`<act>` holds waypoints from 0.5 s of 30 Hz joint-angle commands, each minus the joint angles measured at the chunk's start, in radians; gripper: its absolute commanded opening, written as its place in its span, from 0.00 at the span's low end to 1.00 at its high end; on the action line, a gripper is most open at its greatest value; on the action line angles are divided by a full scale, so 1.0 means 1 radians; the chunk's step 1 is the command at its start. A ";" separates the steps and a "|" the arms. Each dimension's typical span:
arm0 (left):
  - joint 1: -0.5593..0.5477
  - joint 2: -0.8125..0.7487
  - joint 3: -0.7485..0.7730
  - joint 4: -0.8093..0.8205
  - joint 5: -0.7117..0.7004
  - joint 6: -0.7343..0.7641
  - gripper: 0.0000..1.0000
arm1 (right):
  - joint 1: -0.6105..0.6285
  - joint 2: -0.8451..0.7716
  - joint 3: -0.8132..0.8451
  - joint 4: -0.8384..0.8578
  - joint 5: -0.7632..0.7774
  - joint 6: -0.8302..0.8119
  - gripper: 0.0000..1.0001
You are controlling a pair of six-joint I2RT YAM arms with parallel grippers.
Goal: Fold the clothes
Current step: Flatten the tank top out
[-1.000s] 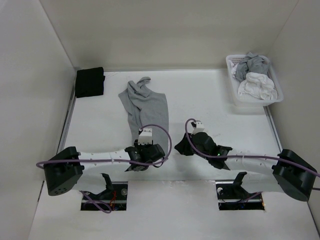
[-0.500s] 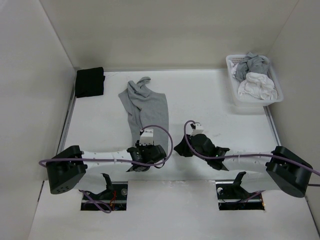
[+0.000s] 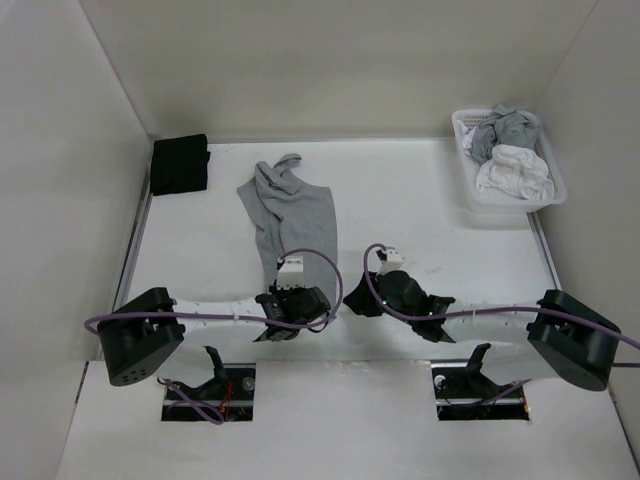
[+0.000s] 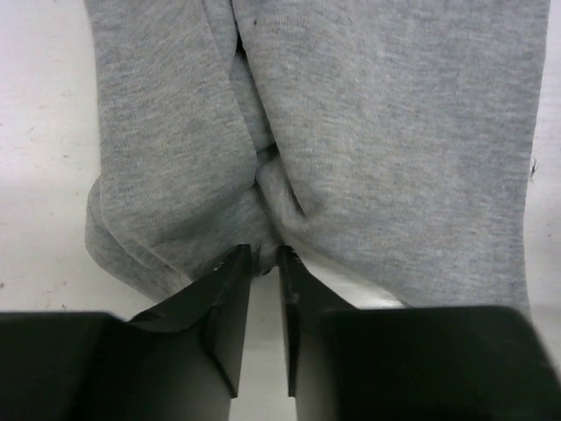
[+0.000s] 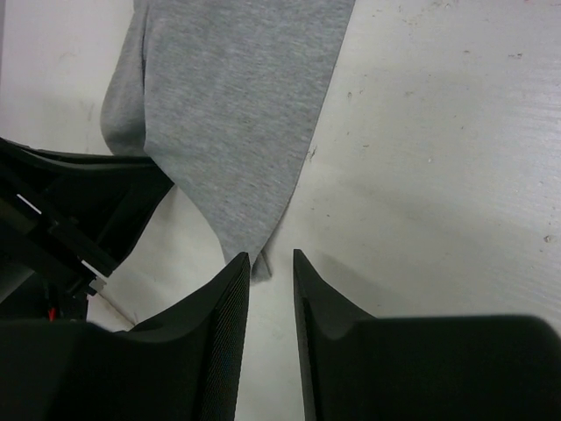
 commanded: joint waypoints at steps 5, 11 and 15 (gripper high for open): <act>0.018 -0.121 -0.034 0.013 0.051 -0.016 0.08 | 0.008 0.121 0.079 0.062 -0.016 0.007 0.46; 0.034 -0.361 -0.031 -0.053 0.057 -0.015 0.05 | 0.006 0.281 0.143 0.175 -0.081 0.053 0.42; 0.103 -0.564 -0.019 -0.151 0.048 0.007 0.05 | -0.005 0.347 0.142 0.298 -0.113 0.108 0.16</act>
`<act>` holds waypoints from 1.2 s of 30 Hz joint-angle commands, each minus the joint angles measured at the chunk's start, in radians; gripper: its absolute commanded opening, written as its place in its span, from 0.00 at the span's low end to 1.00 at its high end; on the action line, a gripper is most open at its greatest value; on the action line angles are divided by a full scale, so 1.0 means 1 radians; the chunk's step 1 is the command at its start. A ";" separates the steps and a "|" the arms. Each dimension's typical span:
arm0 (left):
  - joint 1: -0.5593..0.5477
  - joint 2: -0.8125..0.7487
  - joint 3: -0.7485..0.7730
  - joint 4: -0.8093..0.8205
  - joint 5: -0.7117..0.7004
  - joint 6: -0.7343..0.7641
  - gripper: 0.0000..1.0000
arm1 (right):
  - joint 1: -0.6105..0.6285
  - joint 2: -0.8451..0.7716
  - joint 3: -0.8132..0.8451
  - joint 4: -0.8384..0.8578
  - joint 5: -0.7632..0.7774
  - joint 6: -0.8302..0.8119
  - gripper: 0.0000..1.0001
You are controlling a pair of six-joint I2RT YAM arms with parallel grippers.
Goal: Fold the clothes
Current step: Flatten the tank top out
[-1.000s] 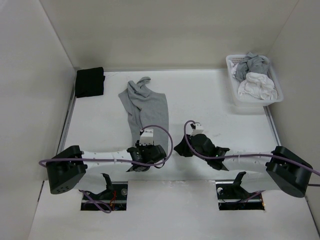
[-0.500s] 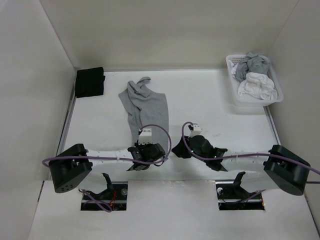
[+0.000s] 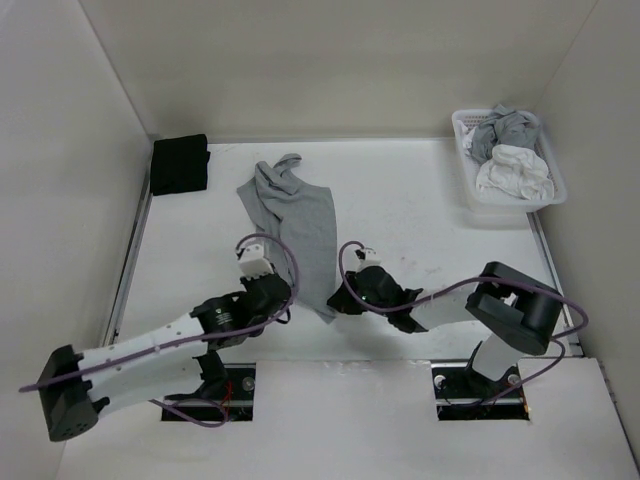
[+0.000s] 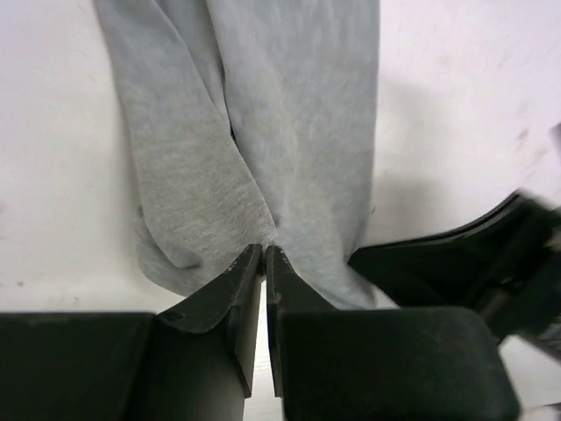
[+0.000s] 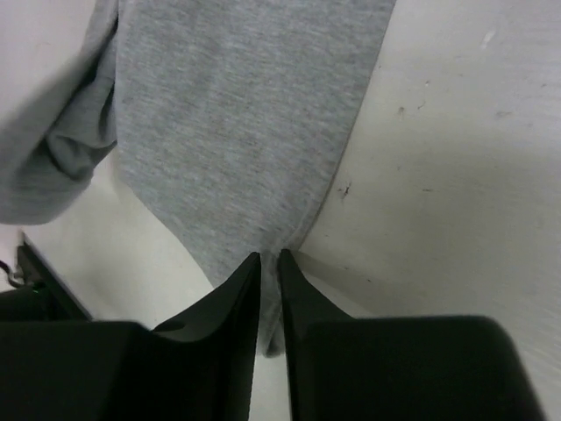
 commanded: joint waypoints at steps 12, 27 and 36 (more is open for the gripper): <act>0.492 -0.377 0.128 0.004 0.086 0.256 0.05 | 0.224 -0.632 0.000 -0.391 -0.008 0.028 0.04; 0.750 -0.298 0.047 0.127 0.364 0.259 0.05 | -0.149 -0.244 0.018 -0.291 -0.162 -0.096 0.07; 0.803 -0.319 0.004 0.127 0.427 0.244 0.05 | -0.058 -0.013 0.096 -0.185 -0.106 -0.014 0.51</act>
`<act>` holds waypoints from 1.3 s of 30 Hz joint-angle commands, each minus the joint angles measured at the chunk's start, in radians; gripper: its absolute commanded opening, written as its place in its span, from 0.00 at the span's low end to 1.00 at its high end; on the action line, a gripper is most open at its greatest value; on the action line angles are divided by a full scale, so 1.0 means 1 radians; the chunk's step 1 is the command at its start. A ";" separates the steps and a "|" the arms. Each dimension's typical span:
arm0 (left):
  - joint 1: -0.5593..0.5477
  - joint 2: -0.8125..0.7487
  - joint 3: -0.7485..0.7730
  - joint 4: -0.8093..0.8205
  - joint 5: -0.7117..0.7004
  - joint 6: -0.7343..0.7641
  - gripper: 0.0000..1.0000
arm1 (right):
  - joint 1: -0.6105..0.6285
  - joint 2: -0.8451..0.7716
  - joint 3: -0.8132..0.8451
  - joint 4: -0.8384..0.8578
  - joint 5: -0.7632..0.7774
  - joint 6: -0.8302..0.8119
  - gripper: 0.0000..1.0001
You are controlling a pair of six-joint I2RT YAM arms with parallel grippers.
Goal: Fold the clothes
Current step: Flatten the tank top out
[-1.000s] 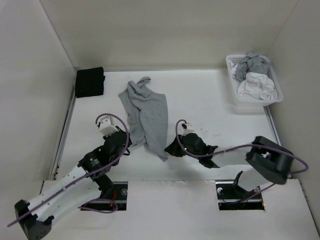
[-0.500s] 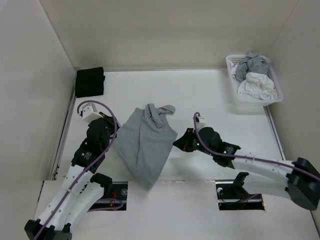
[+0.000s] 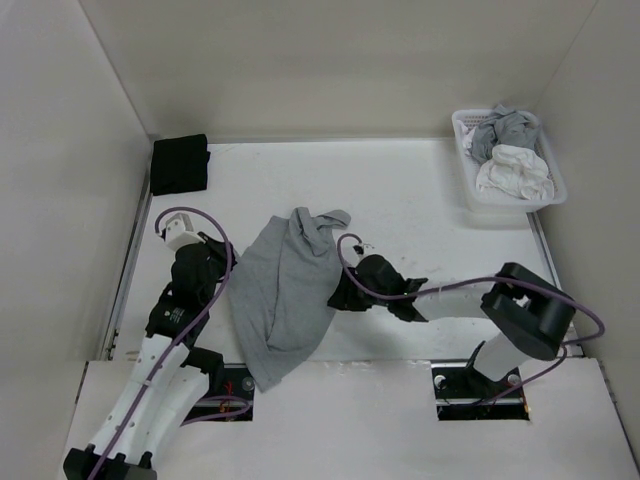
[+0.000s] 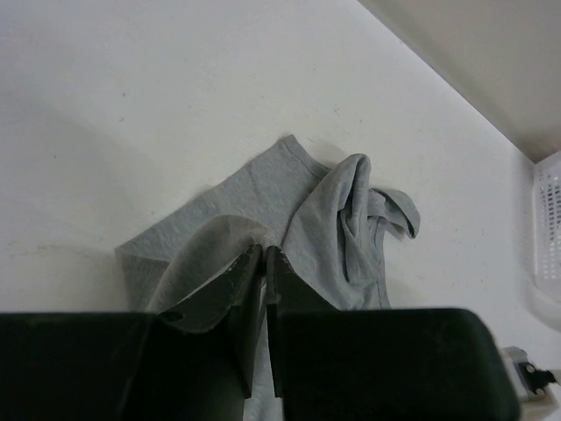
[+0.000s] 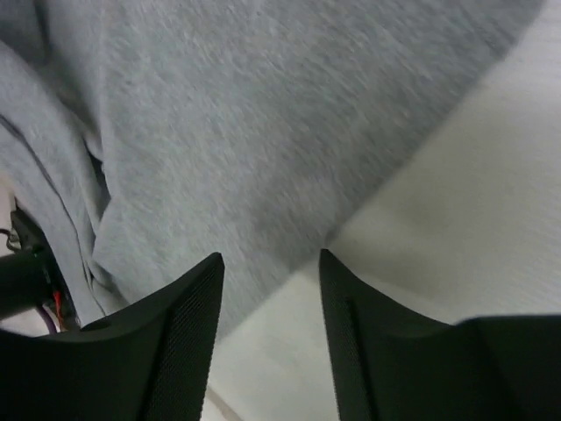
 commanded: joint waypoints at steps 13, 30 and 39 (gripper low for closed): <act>-0.016 0.042 -0.090 0.167 0.115 -0.081 0.05 | -0.398 0.255 0.539 -0.047 0.111 -0.067 0.09; -0.022 -0.012 -0.311 0.230 0.202 -0.157 0.06 | -0.274 -0.142 0.049 -0.162 0.292 -0.133 0.35; -0.019 -0.018 -0.312 0.234 0.225 -0.157 0.06 | -0.266 -0.102 0.032 -0.184 0.335 -0.096 0.36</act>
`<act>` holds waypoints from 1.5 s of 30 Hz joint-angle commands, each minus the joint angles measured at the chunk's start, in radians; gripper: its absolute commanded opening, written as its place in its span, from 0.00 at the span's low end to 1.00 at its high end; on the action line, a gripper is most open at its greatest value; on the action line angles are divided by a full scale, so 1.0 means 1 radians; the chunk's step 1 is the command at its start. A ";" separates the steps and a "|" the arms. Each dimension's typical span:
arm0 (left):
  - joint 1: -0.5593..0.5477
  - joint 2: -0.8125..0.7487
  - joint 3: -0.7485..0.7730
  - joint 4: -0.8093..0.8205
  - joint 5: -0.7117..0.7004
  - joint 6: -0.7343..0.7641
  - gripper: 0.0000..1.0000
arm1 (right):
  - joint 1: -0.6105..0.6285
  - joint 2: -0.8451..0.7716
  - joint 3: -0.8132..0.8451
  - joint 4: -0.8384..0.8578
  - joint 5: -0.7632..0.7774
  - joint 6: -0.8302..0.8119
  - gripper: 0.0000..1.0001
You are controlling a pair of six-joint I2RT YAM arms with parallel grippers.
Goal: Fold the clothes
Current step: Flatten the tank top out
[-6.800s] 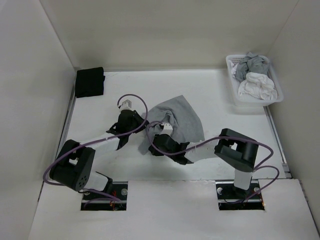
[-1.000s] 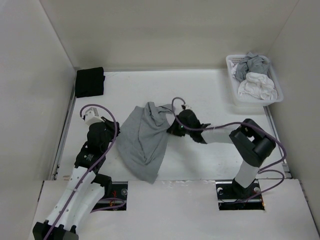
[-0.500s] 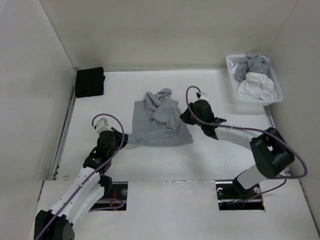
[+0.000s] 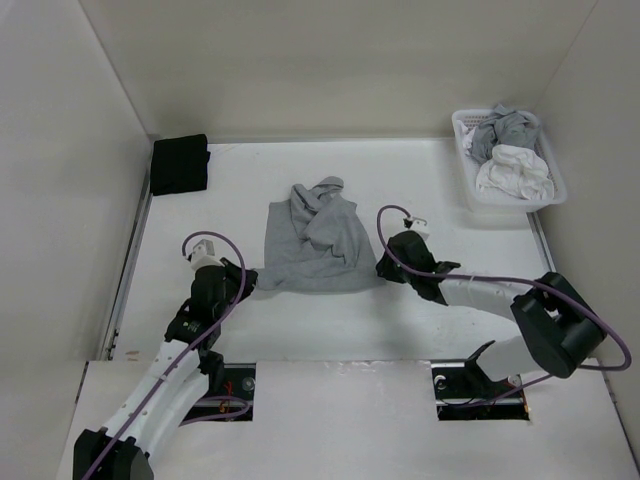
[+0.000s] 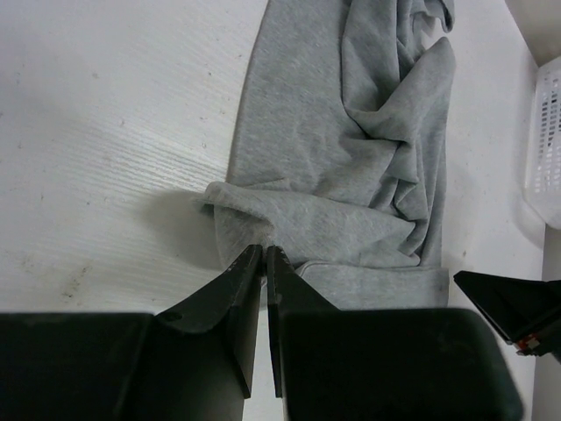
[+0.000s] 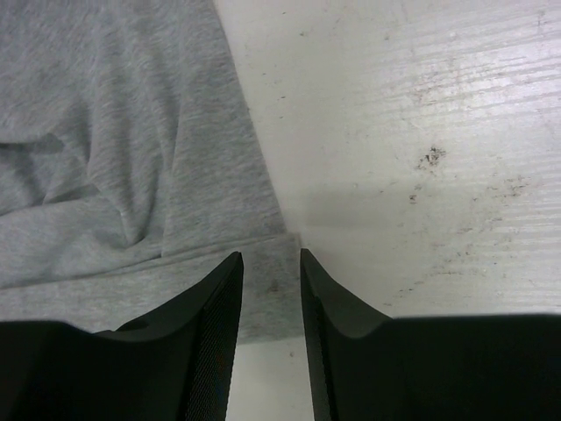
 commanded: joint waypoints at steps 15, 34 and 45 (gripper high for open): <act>0.009 -0.003 -0.021 0.074 0.042 -0.007 0.06 | 0.036 0.012 0.032 0.007 0.094 -0.014 0.07; 0.064 -0.050 -0.067 0.070 0.079 -0.037 0.07 | 0.521 -0.597 -0.214 -0.467 0.200 0.363 0.43; 0.070 -0.060 -0.073 0.077 0.089 -0.042 0.07 | 0.317 -0.407 -0.064 -0.265 0.216 0.145 0.11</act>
